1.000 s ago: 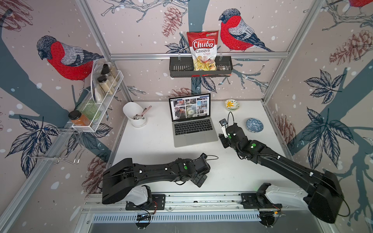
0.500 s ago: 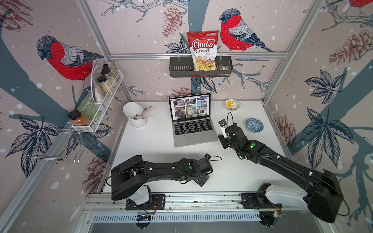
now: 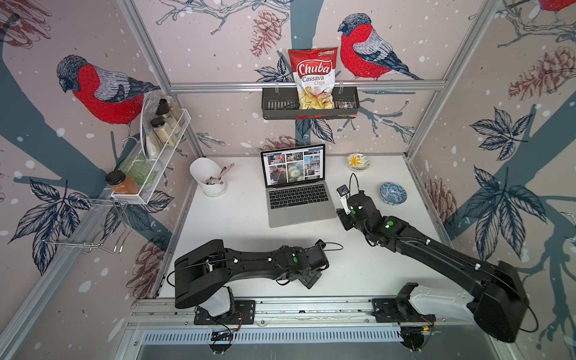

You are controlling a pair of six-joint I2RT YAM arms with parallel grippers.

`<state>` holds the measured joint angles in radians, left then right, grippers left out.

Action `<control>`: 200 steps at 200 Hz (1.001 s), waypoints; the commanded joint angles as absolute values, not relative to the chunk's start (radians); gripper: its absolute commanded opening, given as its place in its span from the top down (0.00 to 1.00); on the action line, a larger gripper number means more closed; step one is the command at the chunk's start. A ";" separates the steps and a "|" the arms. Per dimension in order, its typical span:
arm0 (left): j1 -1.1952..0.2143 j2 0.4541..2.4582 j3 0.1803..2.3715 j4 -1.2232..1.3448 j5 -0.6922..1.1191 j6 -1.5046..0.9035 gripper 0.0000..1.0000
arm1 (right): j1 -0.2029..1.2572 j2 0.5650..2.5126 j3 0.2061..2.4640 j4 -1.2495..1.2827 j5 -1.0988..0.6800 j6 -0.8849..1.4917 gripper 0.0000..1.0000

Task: Remove the wireless mouse receiver from the laptop
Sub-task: Pick up the mouse from the center of the board.

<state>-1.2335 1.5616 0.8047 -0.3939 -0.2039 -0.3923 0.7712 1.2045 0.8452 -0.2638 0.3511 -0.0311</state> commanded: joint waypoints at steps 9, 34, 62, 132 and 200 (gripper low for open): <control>-1.235 1.572 0.802 -0.371 -0.183 -0.379 0.18 | 0.771 1.205 0.848 -0.274 0.354 -0.038 0.47; -1.235 1.580 0.802 -0.370 -0.177 -0.377 0.21 | 0.771 1.206 0.850 -0.277 0.357 -0.037 0.47; -1.236 1.579 0.802 -0.364 -0.185 -0.375 0.22 | 0.771 1.206 0.849 -0.277 0.356 -0.037 0.47; -1.236 1.589 0.804 -0.351 -0.193 -0.362 0.29 | 0.771 1.206 0.850 -0.284 0.359 -0.038 0.47; -1.236 1.589 0.794 -0.322 -0.214 -0.353 0.36 | 0.738 1.187 0.835 -0.305 0.335 0.060 0.50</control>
<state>-1.2343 1.5864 0.8028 -0.3588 -0.1875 -0.3664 0.7589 1.1999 0.8433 -0.2802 0.3508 -0.0174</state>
